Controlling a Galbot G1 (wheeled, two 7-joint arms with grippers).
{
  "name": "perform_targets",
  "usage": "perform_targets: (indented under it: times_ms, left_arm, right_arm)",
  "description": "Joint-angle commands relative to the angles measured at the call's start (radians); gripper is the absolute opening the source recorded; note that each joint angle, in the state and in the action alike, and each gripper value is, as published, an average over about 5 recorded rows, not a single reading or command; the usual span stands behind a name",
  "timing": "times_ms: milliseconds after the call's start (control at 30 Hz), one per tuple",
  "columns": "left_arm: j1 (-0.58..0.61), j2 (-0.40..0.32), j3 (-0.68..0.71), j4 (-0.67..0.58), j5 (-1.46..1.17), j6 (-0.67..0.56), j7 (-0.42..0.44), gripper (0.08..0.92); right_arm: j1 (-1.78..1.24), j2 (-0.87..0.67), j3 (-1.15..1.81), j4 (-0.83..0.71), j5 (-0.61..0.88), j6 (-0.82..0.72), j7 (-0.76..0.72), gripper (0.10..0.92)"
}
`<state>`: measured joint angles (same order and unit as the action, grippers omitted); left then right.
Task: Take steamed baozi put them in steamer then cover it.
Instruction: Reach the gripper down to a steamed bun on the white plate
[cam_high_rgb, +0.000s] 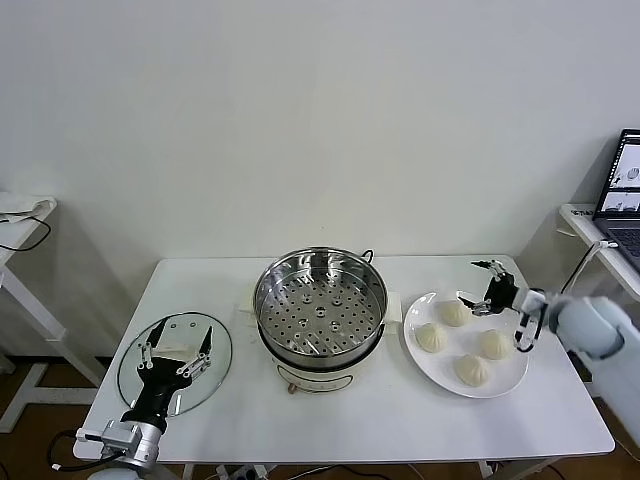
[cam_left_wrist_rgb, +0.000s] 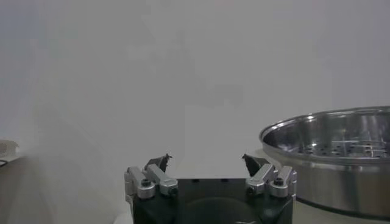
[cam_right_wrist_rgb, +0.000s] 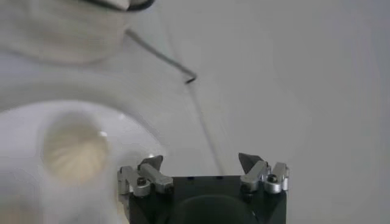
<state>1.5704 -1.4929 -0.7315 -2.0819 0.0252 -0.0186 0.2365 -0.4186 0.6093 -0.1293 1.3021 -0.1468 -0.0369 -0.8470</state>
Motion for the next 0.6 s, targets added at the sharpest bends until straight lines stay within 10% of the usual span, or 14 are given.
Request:
perform_targets:
  times_ms: [33, 600]
  left_arm:
    - [0.005, -0.007, -0.001, -0.009, 0.003, 0.001, -0.001, 0.823]
    - [-0.002, -0.016, -0.013, 0.003, 0.003, -0.002, -0.002, 0.823]
  right_arm:
    - [0.453, 0.045, -0.411, -0.245, -0.076, 0.0, -0.359, 0.823]
    - [0.45, 0.304, -0.424, -0.516, -0.191, 0.016, -0.393, 0.823]
